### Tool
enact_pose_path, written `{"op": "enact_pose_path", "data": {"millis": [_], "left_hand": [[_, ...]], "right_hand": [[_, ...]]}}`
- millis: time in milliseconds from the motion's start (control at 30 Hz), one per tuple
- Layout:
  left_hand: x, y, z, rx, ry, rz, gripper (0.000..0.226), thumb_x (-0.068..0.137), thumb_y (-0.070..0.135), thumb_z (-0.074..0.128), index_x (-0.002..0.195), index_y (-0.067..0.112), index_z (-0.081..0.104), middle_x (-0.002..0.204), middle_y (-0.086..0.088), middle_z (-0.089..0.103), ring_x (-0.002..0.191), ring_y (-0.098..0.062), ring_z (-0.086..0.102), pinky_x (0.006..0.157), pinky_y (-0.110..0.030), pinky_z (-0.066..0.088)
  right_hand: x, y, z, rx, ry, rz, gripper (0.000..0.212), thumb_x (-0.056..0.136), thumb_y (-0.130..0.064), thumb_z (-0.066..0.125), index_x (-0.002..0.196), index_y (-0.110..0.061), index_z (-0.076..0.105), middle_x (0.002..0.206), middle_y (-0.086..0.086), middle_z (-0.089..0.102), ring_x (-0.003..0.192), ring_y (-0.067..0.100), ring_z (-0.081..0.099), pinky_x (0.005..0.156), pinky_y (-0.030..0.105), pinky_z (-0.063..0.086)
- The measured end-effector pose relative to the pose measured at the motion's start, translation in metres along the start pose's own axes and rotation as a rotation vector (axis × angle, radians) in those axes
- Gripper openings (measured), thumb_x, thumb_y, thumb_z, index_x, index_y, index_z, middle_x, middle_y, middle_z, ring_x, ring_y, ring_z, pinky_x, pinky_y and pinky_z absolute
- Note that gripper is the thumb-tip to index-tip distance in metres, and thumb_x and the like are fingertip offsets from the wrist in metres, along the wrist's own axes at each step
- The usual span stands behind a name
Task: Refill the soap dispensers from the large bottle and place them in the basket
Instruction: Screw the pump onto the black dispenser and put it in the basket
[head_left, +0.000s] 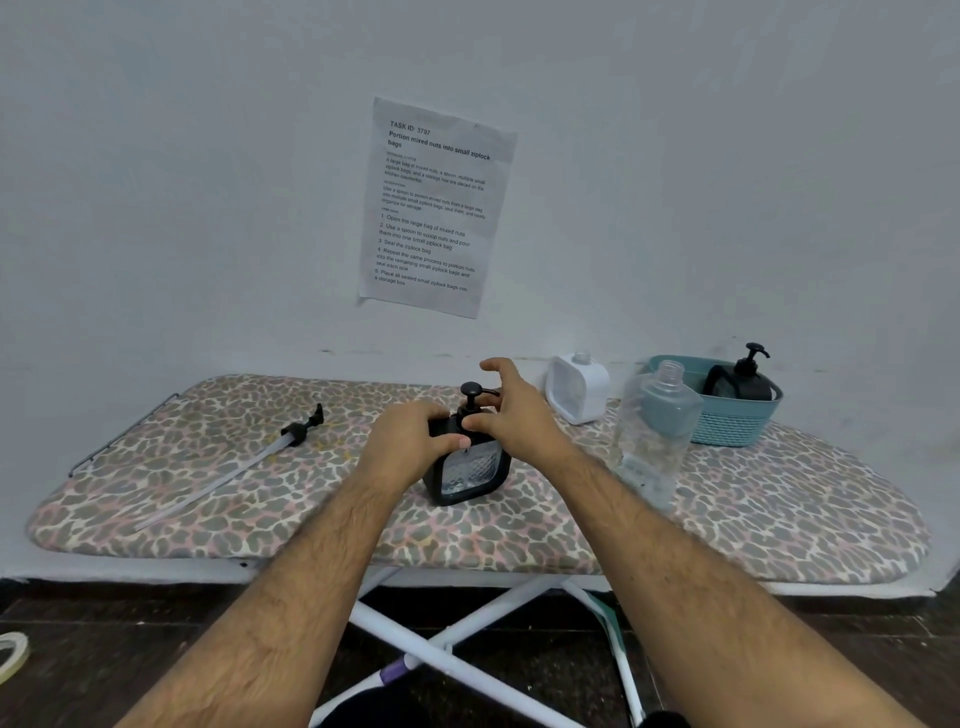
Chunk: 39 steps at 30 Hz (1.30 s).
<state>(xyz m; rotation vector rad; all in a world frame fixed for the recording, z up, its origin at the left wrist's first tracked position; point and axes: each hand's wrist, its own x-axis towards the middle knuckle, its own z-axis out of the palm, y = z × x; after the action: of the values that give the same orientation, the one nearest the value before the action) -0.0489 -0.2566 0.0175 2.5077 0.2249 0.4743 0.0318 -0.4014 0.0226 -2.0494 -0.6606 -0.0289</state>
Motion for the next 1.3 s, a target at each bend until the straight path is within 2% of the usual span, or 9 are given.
{"op": "enact_pose_path", "data": {"millis": [100,233,433,600,700,933,1100,1200,1300], "left_hand": [[-0.002,0.001,0.000,0.000,0.016,-0.001,0.044,0.080,0.040,0.077,0.114,0.013,0.069,0.106,-0.003,0.072,0.095,-0.017,0.063,0.077,-0.027,0.044],[-0.005,0.004,0.001,-0.006,0.032,-0.009,0.046,0.081,0.039,0.076,0.115,0.010,0.068,0.109,-0.007,0.072,0.101,-0.022,0.064,0.084,-0.032,0.046],[-0.009,0.004,0.002,-0.011,0.047,0.001,0.044,0.082,0.038,0.075,0.117,0.011,0.068,0.110,-0.006,0.072,0.102,-0.021,0.064,0.086,-0.032,0.046],[-0.009,0.003,0.000,-0.039,0.029,0.008,0.048,0.082,0.039,0.075,0.121,0.011,0.067,0.115,-0.006,0.071,0.106,-0.020,0.063,0.088,-0.029,0.044],[-0.011,0.001,-0.002,-0.081,0.015,0.014,0.051,0.083,0.038,0.074,0.126,0.013,0.064,0.121,-0.004,0.068,0.111,-0.018,0.061,0.088,-0.024,0.040],[-0.025,-0.023,0.015,-0.388,-0.004,-0.102,0.064,0.080,0.030,0.078,0.137,0.017,0.052,0.131,0.000,0.062,0.118,-0.016,0.058,0.097,-0.032,0.046],[-0.032,-0.040,0.029,-0.593,-0.014,-0.163,0.065,0.083,0.016,0.076,0.142,0.018,0.048,0.132,-0.002,0.061,0.115,-0.014,0.061,0.088,-0.030,0.055],[-0.031,-0.041,0.032,-0.653,-0.019,-0.157,0.057,0.088,0.010,0.070,0.141,0.014,0.049,0.130,-0.002,0.062,0.112,-0.012,0.063,0.082,-0.024,0.056],[-0.031,-0.037,0.030,-0.683,-0.039,-0.162,0.054,0.091,0.010,0.065,0.142,0.013,0.047,0.130,0.000,0.060,0.117,-0.015,0.060,0.093,-0.032,0.054]], "right_hand": [[-0.003,-0.001,0.004,-0.009,0.048,0.016,0.074,0.076,-0.011,0.081,0.136,-0.019,0.039,0.101,0.000,0.063,0.102,0.009,0.061,0.091,0.031,0.051],[-0.003,0.003,0.012,-0.057,0.117,0.035,0.069,0.072,-0.024,0.082,0.126,-0.027,0.040,0.086,-0.017,0.060,0.110,0.018,0.058,0.098,0.046,0.047],[-0.008,-0.001,0.015,-0.103,0.164,0.015,0.064,0.074,-0.025,0.079,0.123,-0.023,0.040,0.080,-0.022,0.055,0.103,0.013,0.061,0.101,0.046,0.042],[-0.010,-0.006,0.010,-0.141,0.143,0.027,0.072,0.076,-0.028,0.080,0.135,-0.022,0.040,0.091,-0.015,0.061,0.100,0.009,0.061,0.099,0.036,0.030],[-0.009,-0.003,0.001,0.012,0.049,0.049,0.077,0.075,-0.022,0.081,0.140,-0.024,0.040,0.097,-0.008,0.065,0.100,0.008,0.061,0.100,0.035,0.041],[-0.017,0.020,-0.011,0.330,-0.064,0.193,0.059,0.091,-0.003,0.057,0.147,-0.015,0.039,0.145,0.010,0.047,0.131,0.019,0.046,0.088,0.025,0.044],[-0.018,0.037,-0.007,0.364,-0.146,0.182,0.052,0.089,0.009,0.055,0.137,-0.012,0.053,0.137,0.004,0.057,0.129,0.018,0.052,0.097,0.032,0.049],[-0.019,0.039,-0.008,0.388,-0.144,0.175,0.049,0.092,0.009,0.056,0.137,-0.010,0.054,0.135,0.002,0.057,0.122,0.017,0.054,0.086,0.024,0.053],[-0.020,0.042,-0.013,0.379,-0.137,0.179,0.047,0.091,0.004,0.061,0.135,-0.012,0.056,0.132,0.002,0.059,0.118,0.022,0.059,0.084,0.028,0.057]]}}
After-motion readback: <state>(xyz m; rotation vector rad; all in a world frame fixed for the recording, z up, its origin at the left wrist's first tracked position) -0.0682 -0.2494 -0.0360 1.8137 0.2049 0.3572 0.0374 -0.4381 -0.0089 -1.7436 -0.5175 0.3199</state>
